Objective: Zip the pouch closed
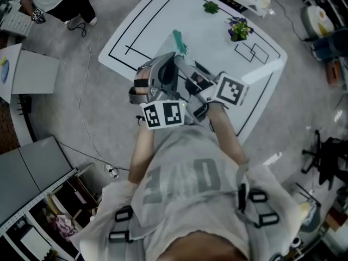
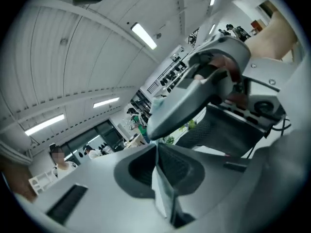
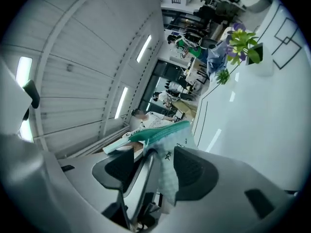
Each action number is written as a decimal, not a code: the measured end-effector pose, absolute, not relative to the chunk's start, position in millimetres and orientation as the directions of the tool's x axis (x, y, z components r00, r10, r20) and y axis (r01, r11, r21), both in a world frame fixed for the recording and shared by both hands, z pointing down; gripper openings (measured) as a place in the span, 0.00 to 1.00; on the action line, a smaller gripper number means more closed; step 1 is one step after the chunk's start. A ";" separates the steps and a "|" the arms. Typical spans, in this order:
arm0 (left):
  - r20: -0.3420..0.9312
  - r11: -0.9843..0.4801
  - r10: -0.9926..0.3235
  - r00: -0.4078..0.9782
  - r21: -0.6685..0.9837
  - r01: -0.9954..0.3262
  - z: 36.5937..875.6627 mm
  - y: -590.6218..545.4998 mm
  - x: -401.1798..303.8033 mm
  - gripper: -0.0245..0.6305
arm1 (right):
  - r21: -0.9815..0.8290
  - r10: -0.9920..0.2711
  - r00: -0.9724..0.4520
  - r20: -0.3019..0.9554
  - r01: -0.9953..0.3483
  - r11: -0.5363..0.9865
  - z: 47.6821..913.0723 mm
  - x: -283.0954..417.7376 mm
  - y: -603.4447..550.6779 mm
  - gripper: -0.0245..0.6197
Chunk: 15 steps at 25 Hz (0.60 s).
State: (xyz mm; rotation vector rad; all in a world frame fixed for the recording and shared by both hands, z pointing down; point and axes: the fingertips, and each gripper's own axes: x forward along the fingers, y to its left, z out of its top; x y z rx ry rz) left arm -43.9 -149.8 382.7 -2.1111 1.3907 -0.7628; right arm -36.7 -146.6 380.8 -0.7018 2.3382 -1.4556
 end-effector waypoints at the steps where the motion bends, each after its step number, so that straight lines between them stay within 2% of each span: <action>1: 0.175 -0.356 -0.928 0.329 -0.677 -0.644 382.6 -149.0 -40.5 0.06 | -0.897 -0.562 -0.827 0.003 -0.250 0.363 379.0 -36.6 -149.6 0.41; 5: 0.168 -0.356 -0.926 0.339 -0.693 -0.627 383.3 -147.5 -35.9 0.07 | -0.875 -0.622 -0.780 0.067 -0.346 0.339 386.2 -23.9 -159.8 0.40; 7: 0.174 -0.367 -0.918 0.356 -0.713 -0.598 385.8 -145.1 -32.1 0.07 | -0.876 -0.626 -0.778 0.061 -0.342 0.340 385.3 -19.9 -162.6 0.37; 9: 0.186 -0.380 -0.910 0.370 -0.731 -0.567 390.4 -142.3 -27.9 0.07 | -0.883 -0.613 -0.787 0.063 -0.331 0.333 386.2 -20.7 -163.3 0.30; 12: 0.217 -0.407 -0.899 0.381 -0.736 -0.541 398.8 -141.6 -25.6 0.07 | -0.883 -0.593 -0.800 0.086 -0.338 0.327 390.2 -22.1 -162.7 0.26; 15: 0.246 -0.453 -0.876 0.414 -0.711 -0.537 406.8 -141.3 -22.5 0.07 | -0.870 -0.586 -0.802 0.116 -0.366 0.330 393.1 -22.5 -161.5 0.15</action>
